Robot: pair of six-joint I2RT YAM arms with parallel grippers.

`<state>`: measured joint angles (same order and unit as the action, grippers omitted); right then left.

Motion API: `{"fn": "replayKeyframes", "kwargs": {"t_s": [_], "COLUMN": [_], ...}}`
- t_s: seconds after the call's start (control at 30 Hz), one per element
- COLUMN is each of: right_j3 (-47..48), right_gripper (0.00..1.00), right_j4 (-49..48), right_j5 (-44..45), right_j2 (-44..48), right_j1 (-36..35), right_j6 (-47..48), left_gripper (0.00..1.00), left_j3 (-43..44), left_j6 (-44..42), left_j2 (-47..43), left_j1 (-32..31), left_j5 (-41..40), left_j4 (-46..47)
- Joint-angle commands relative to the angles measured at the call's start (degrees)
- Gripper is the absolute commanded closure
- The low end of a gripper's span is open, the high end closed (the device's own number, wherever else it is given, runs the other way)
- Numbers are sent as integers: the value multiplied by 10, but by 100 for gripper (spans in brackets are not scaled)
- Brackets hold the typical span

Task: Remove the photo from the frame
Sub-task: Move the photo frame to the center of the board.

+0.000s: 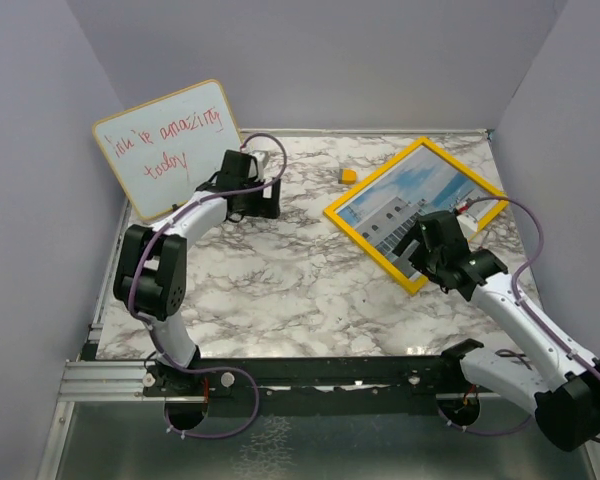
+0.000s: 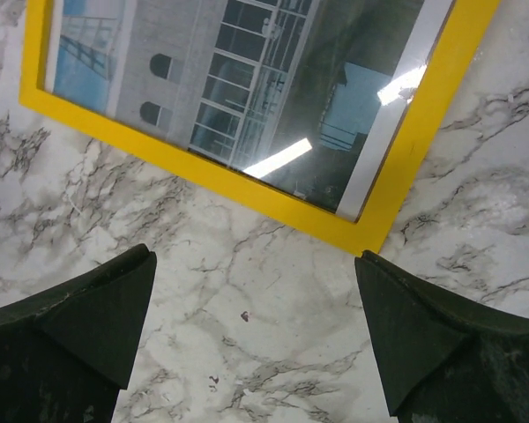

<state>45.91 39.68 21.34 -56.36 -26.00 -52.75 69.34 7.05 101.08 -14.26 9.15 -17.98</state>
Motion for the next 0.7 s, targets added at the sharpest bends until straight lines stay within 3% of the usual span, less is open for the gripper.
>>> {"fn": "replayKeyframes", "kwargs": {"t_s": [0.0,0.27,0.67], "right_j3": [-48,-62,-122], "right_gripper": [0,4,4], "right_j4": [-39,-33,-57], "right_j5": [-117,-172,-183], "right_j2": [-7,-10,-4], "right_j1": [50,115,154], "right_j6": [4,32,23], "left_gripper": [1,1,1], "left_j3": [82,242,442], "left_j6": [28,6,-37], "left_j2": [23,159,323], "left_j1": [-95,-187,-216], "left_j5": [37,-12,-42], "left_j4": [53,7,-83]}}
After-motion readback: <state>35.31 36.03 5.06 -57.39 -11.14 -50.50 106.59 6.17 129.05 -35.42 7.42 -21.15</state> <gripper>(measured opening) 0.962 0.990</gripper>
